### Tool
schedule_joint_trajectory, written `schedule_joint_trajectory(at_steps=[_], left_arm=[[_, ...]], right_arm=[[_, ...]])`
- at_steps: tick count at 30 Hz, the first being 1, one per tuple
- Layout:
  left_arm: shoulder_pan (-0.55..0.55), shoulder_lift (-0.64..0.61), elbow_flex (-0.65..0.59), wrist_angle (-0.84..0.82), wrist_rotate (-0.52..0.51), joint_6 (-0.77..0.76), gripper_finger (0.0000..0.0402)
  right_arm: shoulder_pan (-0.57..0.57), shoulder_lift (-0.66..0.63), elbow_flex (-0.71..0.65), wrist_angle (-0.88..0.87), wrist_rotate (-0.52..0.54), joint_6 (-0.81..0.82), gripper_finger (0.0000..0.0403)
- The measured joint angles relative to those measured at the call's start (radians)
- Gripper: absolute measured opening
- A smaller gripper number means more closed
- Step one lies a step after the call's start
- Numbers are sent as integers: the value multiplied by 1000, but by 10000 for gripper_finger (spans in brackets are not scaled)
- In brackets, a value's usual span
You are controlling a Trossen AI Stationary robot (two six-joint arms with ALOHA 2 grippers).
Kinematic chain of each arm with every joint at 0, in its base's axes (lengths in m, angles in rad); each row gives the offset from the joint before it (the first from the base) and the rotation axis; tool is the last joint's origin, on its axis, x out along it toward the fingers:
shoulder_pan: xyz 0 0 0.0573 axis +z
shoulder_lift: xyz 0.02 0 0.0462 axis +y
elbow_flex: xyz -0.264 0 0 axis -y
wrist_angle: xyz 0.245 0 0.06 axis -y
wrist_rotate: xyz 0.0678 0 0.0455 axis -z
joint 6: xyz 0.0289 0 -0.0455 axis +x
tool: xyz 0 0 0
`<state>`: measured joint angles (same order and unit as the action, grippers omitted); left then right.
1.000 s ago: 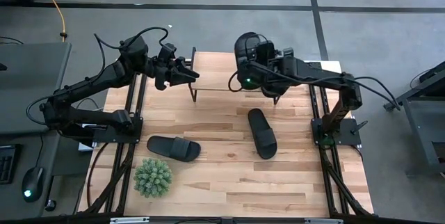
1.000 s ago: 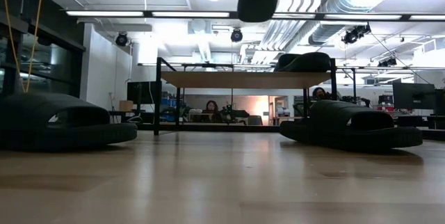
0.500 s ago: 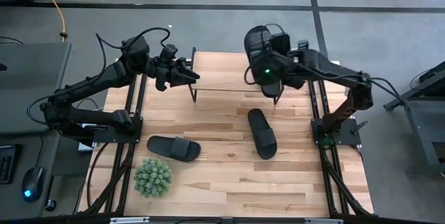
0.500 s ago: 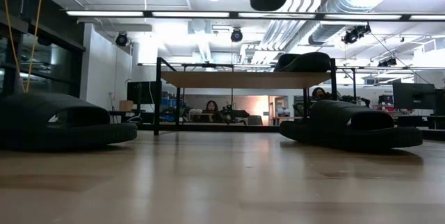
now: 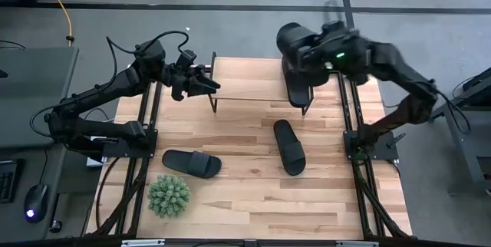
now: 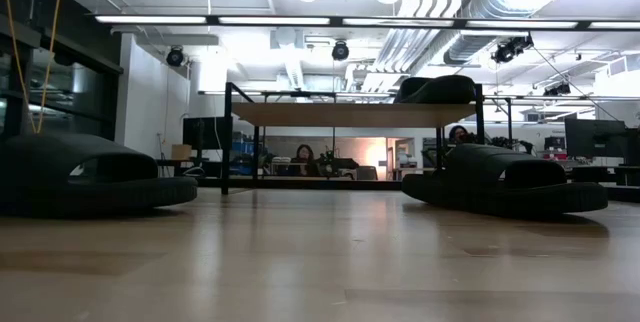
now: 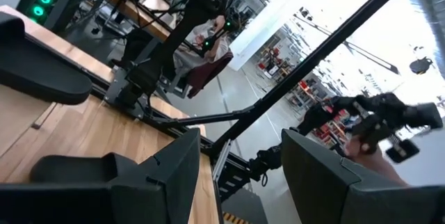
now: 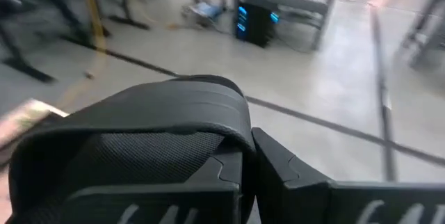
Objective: Pick and place slides into the shelf
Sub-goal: Put the black slipper on the shelf
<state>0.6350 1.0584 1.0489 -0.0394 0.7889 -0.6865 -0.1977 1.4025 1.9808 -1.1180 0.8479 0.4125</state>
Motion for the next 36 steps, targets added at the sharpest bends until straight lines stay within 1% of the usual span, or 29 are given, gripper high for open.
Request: schedule_joint_trajectory(at_steps=[4, 9, 11, 13, 15, 17, 19, 22, 25, 28, 31, 36], left_arm=[[0, 0, 0, -16, 4, 1, 186], [0, 0, 0, -16, 4, 2, 186], [0, 0, 0, -15, 4, 2, 186], [0, 0, 0, -16, 4, 2, 186], [0, 0, 0, -15, 4, 2, 186], [0, 0, 0, -15, 4, 2, 186], [0, 0, 0, -15, 3, 1, 186], [0, 0, 0, -15, -29, 1, 186], [0, 0, 0, -15, -57, -2, 186], [0, 0, 0, -15, -67, -19, 186], [0, 0, 0, -15, -68, -33, 186], [0, 0, 0, -15, -68, -51, 186]], right_arm=[[-25, -59, 0, 84, -89, -113, 0], [-27, -98, -3, 61, -114, -126, 0], [-27, -136, -58, 73, -127, -124, 0], [-27, -205, -161, 119, -157, -115, 0], [-27, -298, -297, 208, -178, -94, 0], [-21, -397, -451, 369, -189, -75, 0], [-15, -473, -602, 571, -207, -86, 0], [-11, -522, -773, 828, -202, -115, 0], [-11, -505, -890, 949, -142, -89, 0], [-11, -442, -960, 1032, -96, -76, 0], [-11, -366, -966, 1113, -51, -79, 0], [-11, -234, -909, 1106, 80, -122, 0]])
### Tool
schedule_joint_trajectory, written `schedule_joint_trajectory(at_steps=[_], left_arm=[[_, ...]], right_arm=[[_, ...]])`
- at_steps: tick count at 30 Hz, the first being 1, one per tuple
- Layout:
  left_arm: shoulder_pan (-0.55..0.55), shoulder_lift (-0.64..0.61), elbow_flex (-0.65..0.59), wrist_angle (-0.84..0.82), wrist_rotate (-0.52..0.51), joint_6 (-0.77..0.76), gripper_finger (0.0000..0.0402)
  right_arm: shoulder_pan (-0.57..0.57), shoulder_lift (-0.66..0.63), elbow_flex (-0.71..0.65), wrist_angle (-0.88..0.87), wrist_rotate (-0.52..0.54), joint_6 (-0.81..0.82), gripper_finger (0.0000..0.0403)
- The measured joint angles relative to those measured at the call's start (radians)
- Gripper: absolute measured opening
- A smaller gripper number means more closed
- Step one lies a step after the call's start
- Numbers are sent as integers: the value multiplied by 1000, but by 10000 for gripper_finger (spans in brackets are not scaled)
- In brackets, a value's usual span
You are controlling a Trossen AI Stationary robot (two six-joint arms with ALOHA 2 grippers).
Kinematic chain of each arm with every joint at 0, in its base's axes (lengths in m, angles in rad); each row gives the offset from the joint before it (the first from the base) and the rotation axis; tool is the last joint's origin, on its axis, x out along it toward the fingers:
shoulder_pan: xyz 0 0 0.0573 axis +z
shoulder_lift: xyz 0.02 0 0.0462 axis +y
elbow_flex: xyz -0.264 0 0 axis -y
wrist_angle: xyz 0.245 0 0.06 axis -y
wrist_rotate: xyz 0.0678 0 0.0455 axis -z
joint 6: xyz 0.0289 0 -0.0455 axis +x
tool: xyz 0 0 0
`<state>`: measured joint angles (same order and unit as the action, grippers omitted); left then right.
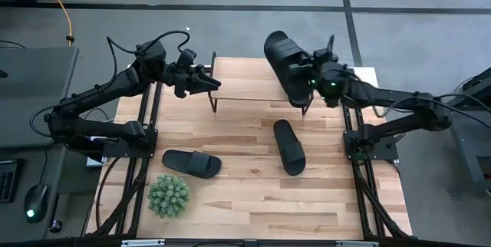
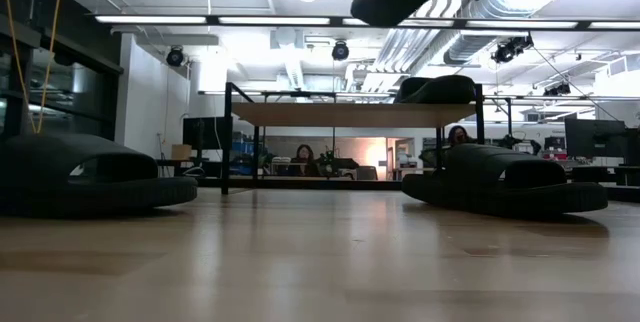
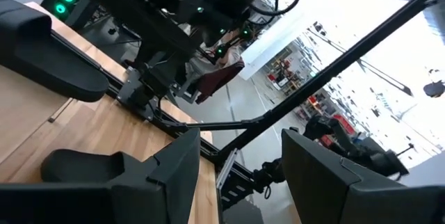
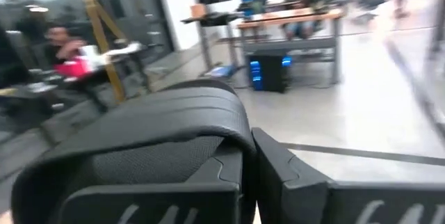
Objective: Pick and place slides into the shelf
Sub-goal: Put the black slipper on the shelf
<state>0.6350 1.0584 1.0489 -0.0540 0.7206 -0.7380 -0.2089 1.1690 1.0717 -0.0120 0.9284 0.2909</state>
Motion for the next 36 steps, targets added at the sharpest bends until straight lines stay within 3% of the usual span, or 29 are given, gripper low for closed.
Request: schedule_joint_trajectory(at_steps=[6, 36], left_arm=[[0, 0, 0, 0, -7, -3, 186], [0, 0, 0, 0, -32, 0, 186]], right_arm=[[0, 92, 22, 0, 109, 34, 0], [8, 322, 22, -8, 167, 242, 0]])
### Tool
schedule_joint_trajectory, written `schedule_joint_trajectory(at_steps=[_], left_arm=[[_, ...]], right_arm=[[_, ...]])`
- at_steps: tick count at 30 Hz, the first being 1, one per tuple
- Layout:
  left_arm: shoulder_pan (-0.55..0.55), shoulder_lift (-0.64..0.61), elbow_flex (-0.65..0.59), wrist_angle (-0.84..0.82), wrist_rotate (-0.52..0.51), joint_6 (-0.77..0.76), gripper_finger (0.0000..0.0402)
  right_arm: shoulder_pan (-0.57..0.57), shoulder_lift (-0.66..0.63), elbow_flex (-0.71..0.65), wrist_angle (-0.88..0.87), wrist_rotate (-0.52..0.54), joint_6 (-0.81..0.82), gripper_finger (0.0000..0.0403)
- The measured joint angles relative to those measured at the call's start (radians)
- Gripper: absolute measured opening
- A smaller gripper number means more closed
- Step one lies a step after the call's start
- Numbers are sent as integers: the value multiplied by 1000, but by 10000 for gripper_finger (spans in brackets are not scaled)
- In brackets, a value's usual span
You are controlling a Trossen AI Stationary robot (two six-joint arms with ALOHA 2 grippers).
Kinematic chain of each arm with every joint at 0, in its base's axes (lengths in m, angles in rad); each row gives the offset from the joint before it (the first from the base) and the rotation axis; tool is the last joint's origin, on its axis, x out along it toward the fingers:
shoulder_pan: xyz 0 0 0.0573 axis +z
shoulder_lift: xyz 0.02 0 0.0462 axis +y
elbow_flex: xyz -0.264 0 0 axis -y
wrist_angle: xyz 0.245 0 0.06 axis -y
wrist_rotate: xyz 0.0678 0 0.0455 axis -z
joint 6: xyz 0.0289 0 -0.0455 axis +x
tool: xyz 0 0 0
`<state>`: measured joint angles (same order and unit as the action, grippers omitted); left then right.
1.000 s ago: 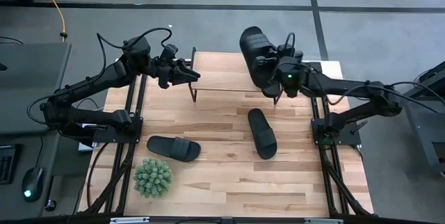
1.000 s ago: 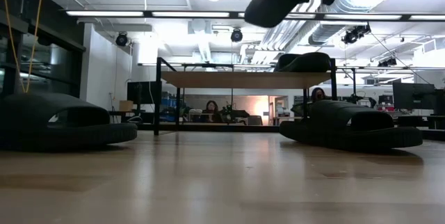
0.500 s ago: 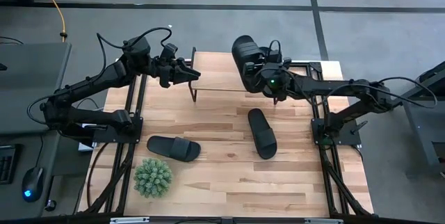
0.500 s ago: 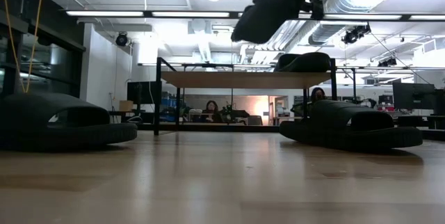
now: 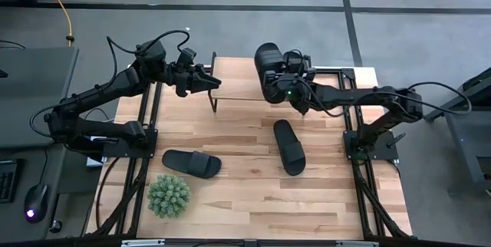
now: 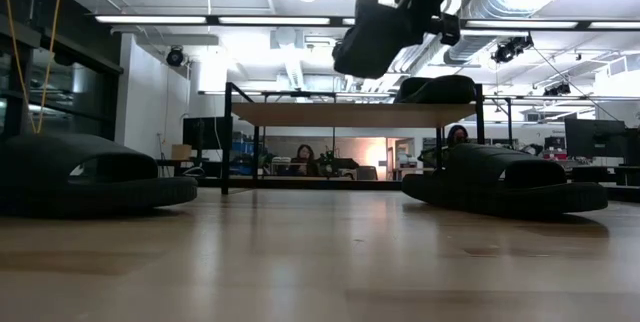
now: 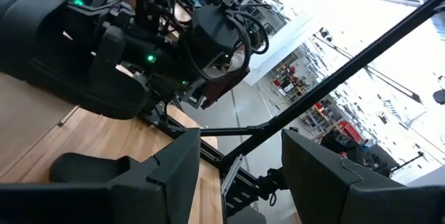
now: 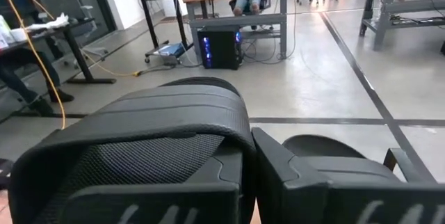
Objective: Pick and place slides into the shelf
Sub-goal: Put the black slipper on the shelf
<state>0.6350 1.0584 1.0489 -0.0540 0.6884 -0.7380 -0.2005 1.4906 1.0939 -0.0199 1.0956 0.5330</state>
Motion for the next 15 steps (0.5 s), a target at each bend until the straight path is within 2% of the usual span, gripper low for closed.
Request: schedule_joint_trajectory(at_steps=[9, 15], left_arm=[[0, 0, 0, 0, 38, -2, 186], [0, 0, 0, 0, 52, -7, 186]], right_arm=[[0, 4, -45, -62, -18, 93, 0], [0, 4, -46, -89, -26, 74, 0]])
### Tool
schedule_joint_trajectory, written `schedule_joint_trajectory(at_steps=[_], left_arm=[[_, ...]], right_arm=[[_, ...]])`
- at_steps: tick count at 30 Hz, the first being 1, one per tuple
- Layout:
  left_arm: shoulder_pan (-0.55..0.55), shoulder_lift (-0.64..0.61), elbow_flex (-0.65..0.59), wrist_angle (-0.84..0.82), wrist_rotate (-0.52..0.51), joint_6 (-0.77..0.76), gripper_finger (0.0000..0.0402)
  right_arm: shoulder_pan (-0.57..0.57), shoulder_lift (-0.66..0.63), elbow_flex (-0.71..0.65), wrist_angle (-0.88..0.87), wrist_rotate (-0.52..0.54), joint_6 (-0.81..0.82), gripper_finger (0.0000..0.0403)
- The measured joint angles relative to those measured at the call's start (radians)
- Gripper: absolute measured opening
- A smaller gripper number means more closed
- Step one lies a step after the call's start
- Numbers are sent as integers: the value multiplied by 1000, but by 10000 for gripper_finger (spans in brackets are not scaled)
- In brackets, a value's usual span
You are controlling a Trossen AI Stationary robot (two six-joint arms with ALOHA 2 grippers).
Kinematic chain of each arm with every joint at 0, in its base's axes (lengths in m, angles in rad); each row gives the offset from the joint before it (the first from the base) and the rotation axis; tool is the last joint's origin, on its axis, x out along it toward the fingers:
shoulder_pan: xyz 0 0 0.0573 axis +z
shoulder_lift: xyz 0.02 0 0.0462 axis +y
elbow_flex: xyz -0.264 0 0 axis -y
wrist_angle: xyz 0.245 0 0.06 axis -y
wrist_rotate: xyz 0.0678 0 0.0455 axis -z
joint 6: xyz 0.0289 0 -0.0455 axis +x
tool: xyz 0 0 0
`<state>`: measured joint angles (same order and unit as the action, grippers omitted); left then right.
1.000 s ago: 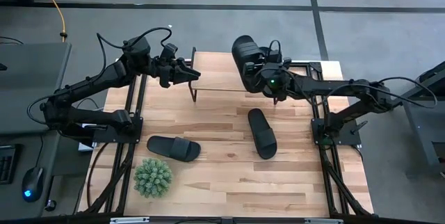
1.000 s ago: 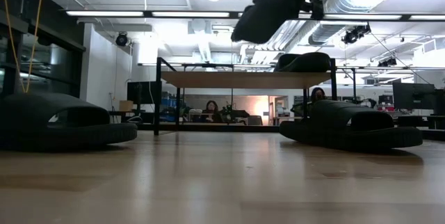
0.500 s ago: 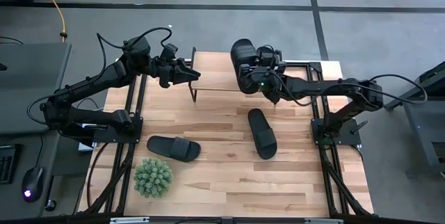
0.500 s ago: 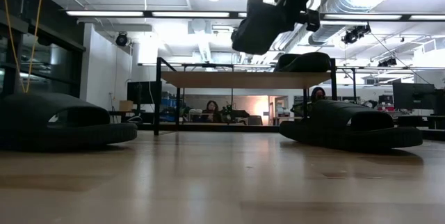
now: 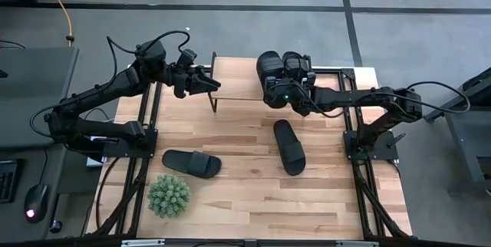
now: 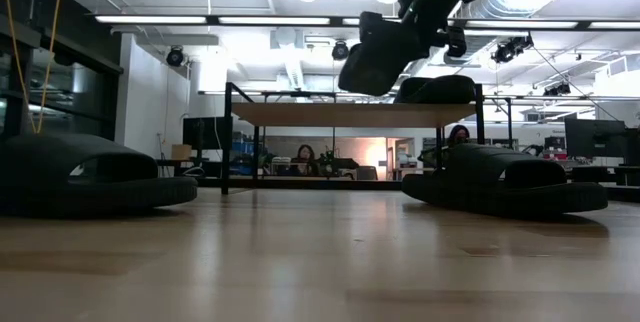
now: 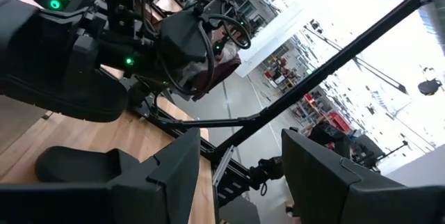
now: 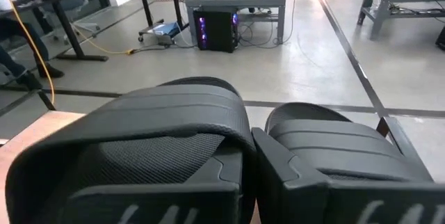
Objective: Pick and place slides into the shelf
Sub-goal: Put the black slipper on the shelf
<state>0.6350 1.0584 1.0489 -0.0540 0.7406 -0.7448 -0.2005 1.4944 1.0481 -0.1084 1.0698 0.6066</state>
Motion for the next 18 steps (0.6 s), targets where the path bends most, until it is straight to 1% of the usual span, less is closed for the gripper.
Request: schedule_joint_trajectory(at_steps=[12, 18], left_arm=[[0, 0, 0, 0, 0, -11, 186], [0, 0, 0, 0, 0, -11, 186]], right_arm=[[-44, 0, 0, -2, -1, -3, 0], [-82, 9, 0, 7, -49, -4, 0]])
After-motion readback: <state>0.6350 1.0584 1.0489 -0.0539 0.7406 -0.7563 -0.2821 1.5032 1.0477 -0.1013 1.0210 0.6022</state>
